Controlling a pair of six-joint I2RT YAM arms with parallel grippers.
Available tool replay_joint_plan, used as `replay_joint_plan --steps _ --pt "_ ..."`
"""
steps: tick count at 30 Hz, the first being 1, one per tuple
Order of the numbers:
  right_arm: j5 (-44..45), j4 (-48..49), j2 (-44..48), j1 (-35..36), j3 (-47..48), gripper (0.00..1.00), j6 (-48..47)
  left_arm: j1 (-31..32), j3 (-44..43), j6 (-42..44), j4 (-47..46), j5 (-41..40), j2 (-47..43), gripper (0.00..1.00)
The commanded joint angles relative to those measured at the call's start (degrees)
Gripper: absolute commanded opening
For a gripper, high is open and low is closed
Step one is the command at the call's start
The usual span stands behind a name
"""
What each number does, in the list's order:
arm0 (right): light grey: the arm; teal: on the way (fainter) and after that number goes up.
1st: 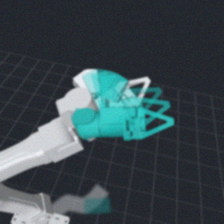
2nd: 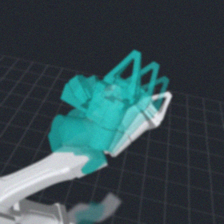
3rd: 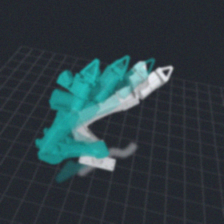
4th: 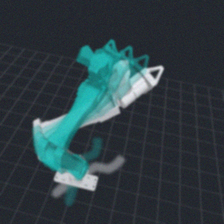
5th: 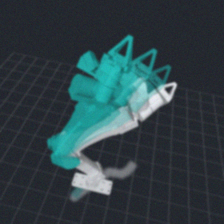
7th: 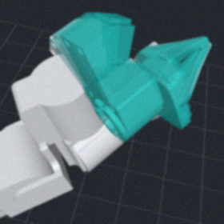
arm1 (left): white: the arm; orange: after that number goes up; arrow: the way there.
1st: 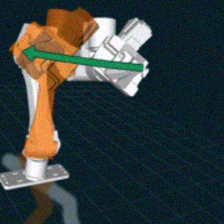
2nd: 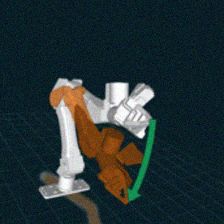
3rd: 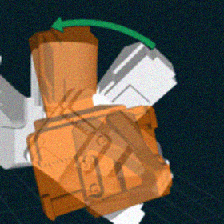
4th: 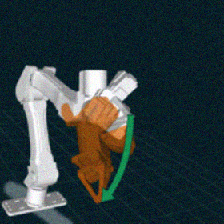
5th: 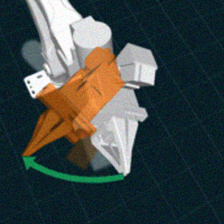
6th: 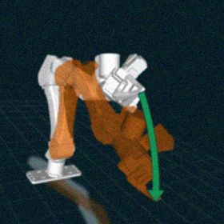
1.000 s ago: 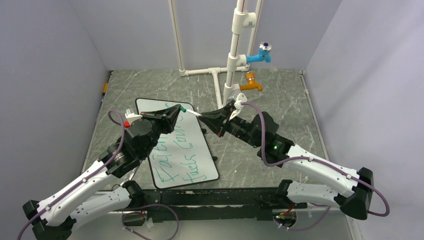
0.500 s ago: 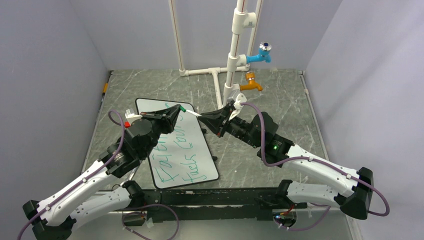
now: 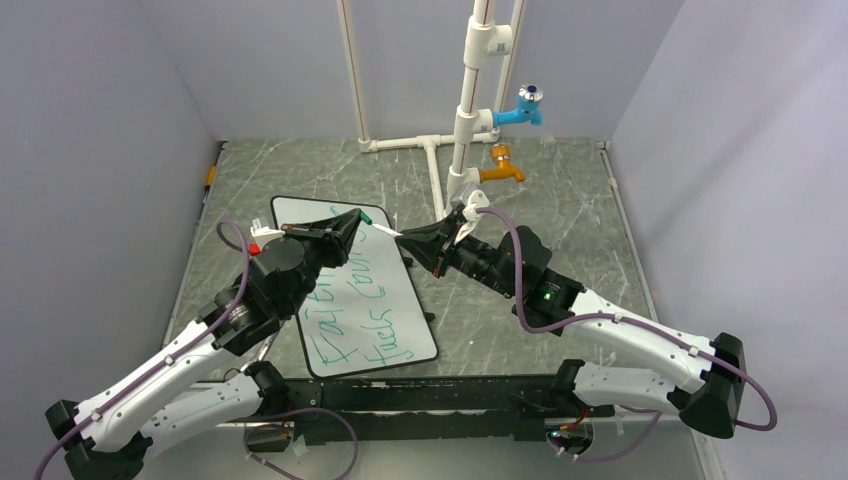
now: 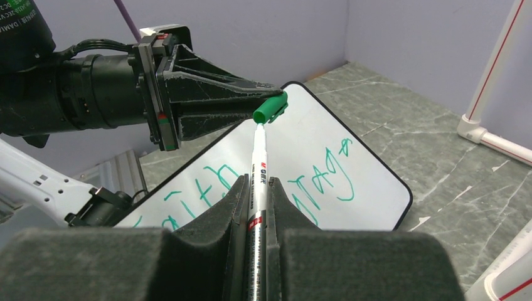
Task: Write a sentence on the whiteboard
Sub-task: Insert the whiteboard marker without the cap into the pen cap.
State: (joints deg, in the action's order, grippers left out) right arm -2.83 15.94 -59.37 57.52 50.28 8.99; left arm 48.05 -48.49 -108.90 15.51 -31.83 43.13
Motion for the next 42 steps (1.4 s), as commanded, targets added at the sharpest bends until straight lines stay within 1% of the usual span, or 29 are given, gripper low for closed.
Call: replay_joint_plan --steps 1,9,17,19,26,29,36,42 --pt "1.0 1.4 -0.1 0.3 0.0 0.0 -0.3 -0.3 -0.9 -0.6 -2.4 -0.4 0.0 0.0" --pt "1.4 0.9 -1.6 0.3 1.7 0.0 -0.6 -0.3 -0.9 -0.2 -2.3 -0.1 0.4 0.0" --pt "2.7 -4.4 -6.3 0.6 7.1 0.0 -1.2 -0.3 -2.3 0.7 0.2 -0.1 1.6 0.0" --pt "4.2 -5.1 -6.8 0.8 7.9 0.0 -1.5 -0.2 -2.4 0.6 0.6 -0.2 1.9 0.0" --pt "6.1 -9.4 -9.7 2.3 12.2 0.0 -4.5 -0.3 -4.9 0.4 4.8 -0.1 3.8 0.0" --pt "6.7 -11.1 -11.2 2.7 13.6 0.0 -5.7 -0.3 -5.2 1.0 4.2 0.5 4.3 0.0" --pt "7.7 -10.0 -14.3 3.0 14.3 0.0 -7.1 -0.3 -5.3 0.1 4.5 3.3 4.8 0.0" --pt "7.3 -7.8 -16.9 3.0 15.4 0.0 -7.7 -0.3 -2.9 0.4 0.5 4.2 3.6 0.0"
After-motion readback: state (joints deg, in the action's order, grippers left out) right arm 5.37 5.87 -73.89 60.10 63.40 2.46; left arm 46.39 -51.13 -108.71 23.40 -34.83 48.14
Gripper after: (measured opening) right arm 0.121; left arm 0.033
